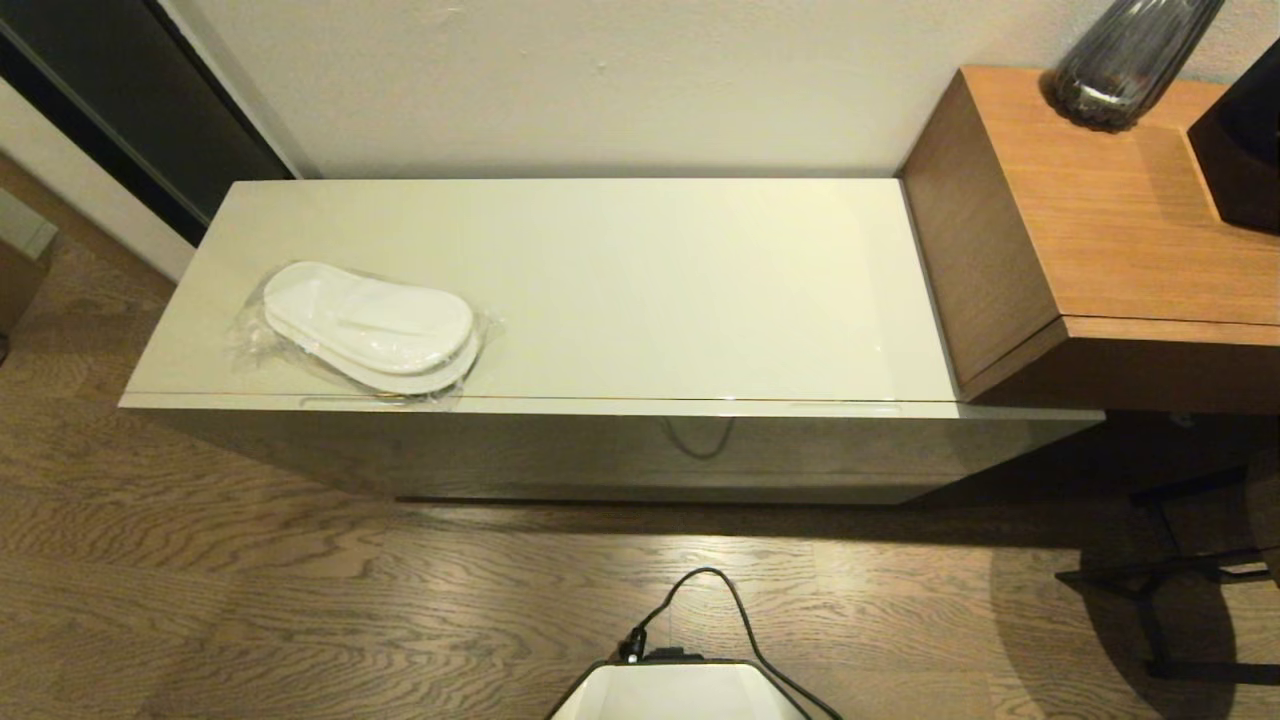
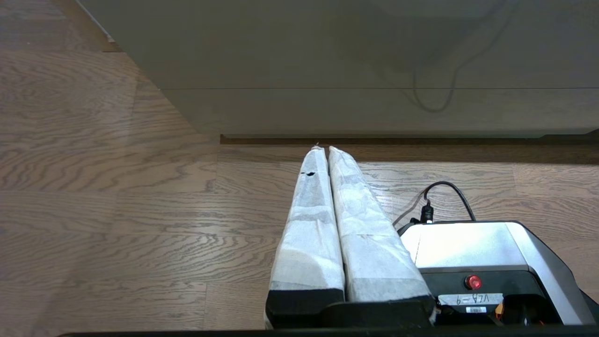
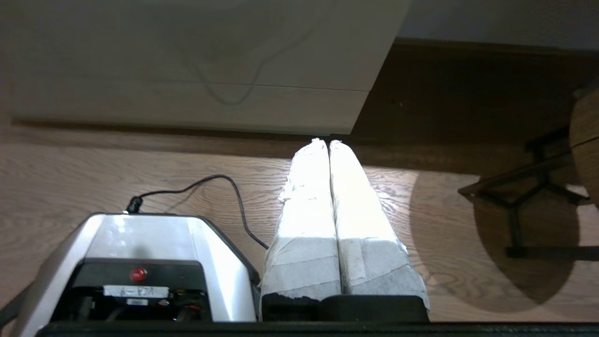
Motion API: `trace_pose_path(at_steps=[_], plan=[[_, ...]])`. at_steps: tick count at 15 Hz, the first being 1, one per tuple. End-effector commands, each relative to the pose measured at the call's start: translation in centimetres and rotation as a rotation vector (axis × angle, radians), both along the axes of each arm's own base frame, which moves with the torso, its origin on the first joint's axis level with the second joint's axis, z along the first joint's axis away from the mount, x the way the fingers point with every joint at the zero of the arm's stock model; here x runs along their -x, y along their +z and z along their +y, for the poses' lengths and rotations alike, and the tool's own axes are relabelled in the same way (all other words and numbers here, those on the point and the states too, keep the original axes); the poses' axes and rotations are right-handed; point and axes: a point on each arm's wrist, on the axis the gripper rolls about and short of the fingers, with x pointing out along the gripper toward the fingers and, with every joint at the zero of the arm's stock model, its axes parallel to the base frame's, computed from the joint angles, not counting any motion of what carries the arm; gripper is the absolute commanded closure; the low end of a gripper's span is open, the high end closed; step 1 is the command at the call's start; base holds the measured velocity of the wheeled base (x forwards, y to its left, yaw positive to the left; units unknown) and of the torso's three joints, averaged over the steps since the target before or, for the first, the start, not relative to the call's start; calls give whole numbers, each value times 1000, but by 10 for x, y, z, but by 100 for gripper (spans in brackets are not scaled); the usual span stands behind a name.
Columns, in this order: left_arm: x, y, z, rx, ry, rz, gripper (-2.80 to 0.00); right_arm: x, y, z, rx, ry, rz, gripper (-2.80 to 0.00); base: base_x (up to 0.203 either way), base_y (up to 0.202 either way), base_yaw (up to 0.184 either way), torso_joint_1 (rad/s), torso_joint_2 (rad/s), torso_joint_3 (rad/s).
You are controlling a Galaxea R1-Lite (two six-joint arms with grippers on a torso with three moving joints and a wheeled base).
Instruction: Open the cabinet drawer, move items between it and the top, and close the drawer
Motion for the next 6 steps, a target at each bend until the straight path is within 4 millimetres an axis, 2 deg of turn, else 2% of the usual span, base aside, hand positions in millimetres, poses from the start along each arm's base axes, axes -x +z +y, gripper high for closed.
trace_pose_path(at_steps=[1,6], plan=[[0,0,0,-1,1,1,0,0,0,0,-36,-12,12,0,0,0,0,0,0,0],[0,0,0,-1,1,1,0,0,1,0,-50,-15,-2,0,0,0,0,0,0,0]])
